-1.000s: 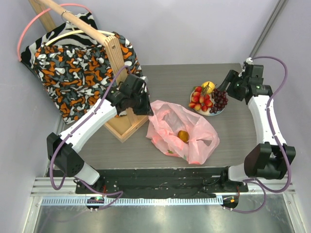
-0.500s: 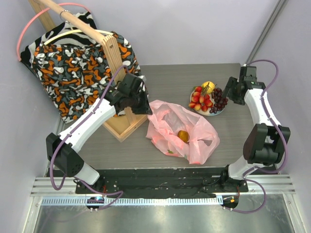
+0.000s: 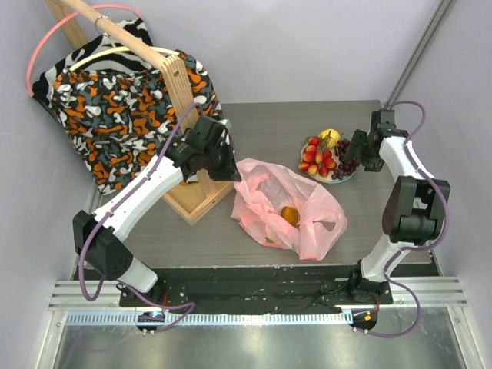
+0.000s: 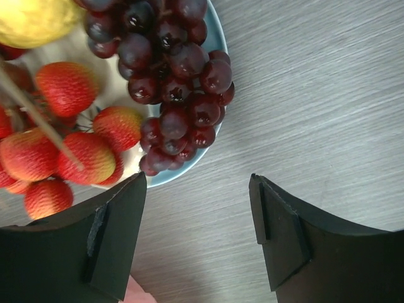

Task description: Place the fruits into the plastic bag

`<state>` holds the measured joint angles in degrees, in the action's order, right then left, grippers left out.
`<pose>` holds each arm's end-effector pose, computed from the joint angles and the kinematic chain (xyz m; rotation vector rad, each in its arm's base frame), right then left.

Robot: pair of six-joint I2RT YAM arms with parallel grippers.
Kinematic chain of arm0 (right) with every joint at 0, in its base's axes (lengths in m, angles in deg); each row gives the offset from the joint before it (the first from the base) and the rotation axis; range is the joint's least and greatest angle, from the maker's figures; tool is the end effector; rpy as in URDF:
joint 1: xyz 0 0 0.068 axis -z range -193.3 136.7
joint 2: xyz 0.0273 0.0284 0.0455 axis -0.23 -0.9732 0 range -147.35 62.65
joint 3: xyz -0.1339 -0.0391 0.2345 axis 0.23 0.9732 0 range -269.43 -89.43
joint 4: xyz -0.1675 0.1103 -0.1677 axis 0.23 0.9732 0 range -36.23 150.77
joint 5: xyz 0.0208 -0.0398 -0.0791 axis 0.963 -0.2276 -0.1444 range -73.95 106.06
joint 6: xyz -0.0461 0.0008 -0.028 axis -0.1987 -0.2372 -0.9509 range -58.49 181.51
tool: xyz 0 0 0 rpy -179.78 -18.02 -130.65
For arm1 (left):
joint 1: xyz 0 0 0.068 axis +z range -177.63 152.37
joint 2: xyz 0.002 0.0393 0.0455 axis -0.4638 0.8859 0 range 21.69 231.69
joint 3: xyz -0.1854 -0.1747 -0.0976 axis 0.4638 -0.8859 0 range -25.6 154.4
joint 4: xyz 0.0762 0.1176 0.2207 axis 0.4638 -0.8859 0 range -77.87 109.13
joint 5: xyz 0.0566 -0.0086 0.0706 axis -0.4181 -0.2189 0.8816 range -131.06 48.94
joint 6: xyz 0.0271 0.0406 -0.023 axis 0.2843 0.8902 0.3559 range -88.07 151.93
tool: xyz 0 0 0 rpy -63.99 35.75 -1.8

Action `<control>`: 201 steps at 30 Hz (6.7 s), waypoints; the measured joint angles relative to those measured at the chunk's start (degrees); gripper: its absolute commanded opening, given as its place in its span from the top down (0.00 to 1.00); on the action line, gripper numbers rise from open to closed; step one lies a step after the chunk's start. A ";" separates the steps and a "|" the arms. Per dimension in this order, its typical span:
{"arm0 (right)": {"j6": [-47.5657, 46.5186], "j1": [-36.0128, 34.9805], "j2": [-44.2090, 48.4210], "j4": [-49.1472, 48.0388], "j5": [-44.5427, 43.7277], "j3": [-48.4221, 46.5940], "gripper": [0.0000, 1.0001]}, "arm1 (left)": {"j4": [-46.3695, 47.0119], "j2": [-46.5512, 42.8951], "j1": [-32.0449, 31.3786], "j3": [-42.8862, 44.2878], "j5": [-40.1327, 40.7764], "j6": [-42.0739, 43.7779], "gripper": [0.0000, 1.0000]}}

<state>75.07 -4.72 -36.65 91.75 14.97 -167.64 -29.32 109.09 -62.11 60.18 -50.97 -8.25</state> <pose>0.3649 -0.0558 0.2478 0.5062 2.5516 0.0066 0.2641 -0.1887 0.3466 -0.0474 2.5889 -0.7486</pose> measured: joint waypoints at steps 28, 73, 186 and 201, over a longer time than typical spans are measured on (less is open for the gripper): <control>-1.55 -0.04 -15.26 -1.95 1.88 -9.25 0.22 | 0.70 0.00 0.00 0.00 0.02 -1.68 1.00; -2.58 0.20 -13.51 -1.49 -3.65 -8.87 0.67 | 2.86 -0.31 0.00 -1.22 -0.04 -1.68 1.00; -9.62 -51.56 18.08 7.54 -12.85 10.73 0.86 | 4.42 -4.79 0.50 -6.84 -1.84 -1.81 1.00; -6.10 -51.54 7.76 7.10 -20.02 5.97 0.85 | 3.78 -4.74 0.50 -6.51 -1.86 -1.84 1.00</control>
<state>68.97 -56.26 -28.89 98.85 -5.05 -161.67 -25.53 104.35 -61.61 53.66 -52.83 -10.09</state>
